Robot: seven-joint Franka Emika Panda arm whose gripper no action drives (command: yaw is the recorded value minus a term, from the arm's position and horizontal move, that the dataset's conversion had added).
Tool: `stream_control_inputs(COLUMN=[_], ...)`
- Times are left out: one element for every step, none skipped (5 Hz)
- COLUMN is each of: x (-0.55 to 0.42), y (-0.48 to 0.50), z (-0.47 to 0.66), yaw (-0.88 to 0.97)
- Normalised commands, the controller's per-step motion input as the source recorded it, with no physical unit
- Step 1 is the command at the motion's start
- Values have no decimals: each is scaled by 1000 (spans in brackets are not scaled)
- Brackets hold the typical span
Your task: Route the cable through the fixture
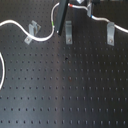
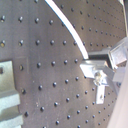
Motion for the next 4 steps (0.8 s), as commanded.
stream_control_inputs(x=[-87, 100, 326, 410], y=[-60, -247, -331, -120], z=[-713, -603, -366, -142], yaw=[-126, -80, 29, 437])
